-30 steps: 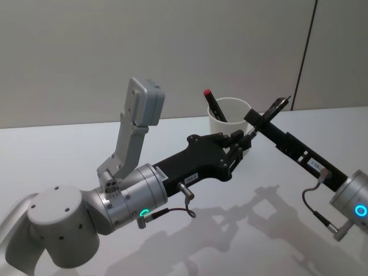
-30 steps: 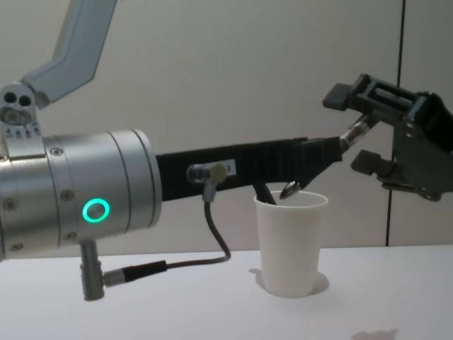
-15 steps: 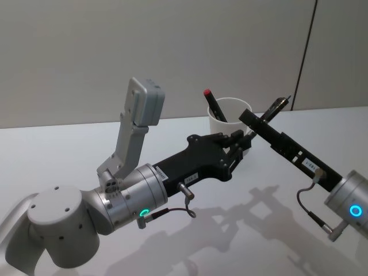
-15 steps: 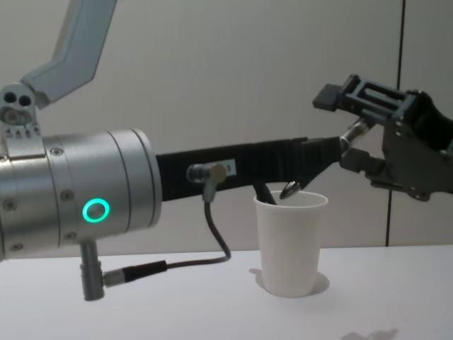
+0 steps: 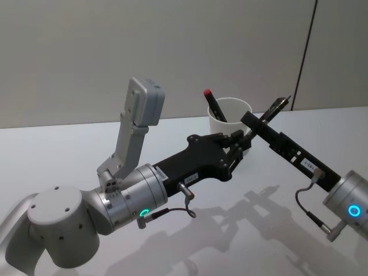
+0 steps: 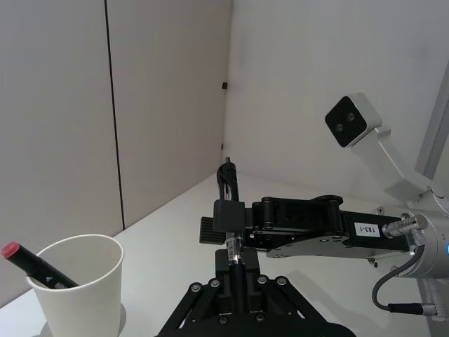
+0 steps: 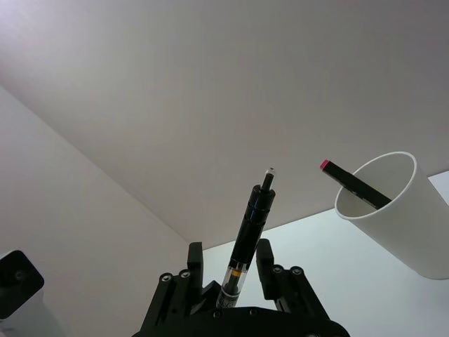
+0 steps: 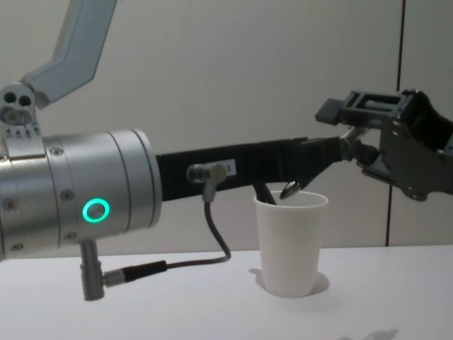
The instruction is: Place the pen into the pen holder.
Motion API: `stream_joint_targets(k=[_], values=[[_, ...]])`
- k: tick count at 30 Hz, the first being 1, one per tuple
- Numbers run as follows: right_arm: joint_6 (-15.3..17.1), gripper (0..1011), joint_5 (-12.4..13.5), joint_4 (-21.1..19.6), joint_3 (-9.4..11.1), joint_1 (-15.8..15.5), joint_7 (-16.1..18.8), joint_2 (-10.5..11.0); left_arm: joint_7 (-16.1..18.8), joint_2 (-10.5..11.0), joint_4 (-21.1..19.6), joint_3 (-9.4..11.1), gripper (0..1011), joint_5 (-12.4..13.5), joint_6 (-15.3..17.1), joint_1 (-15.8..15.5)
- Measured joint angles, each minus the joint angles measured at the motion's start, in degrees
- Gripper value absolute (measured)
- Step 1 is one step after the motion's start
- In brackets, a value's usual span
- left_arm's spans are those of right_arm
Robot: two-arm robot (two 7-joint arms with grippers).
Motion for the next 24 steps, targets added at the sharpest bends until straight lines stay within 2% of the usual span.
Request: stream_joint_targets(k=[2,6,7,10,24], values=[[0.0,422,0.0,0.0,0.0,0.0,0.0,0.0,0.0,0.0,0.0,0.0,116,0.0,0.0,0.0],[0.0,328,0.0,0.0,0.0,0.0,0.0,0.0,0.0,0.0,0.0,0.0,116,0.0,0.0,0.0],[-0.1,260,0.0,0.0,0.0,0.0,0.0,0.0,0.0,0.0,0.0,0.0,116,0.0,0.0,0.0],[-0.1,166,0.1,0.0,-0.1,0.1,0.0,0.0,-0.1,0.0,0.0,0.0,116,0.0,0.0,0.0],[-0.1,144,0.1,0.0,-0.1,0.0,0.1,0.0,-0.1,0.0,0.0,0.0,116,0.0,0.0,0.0]])
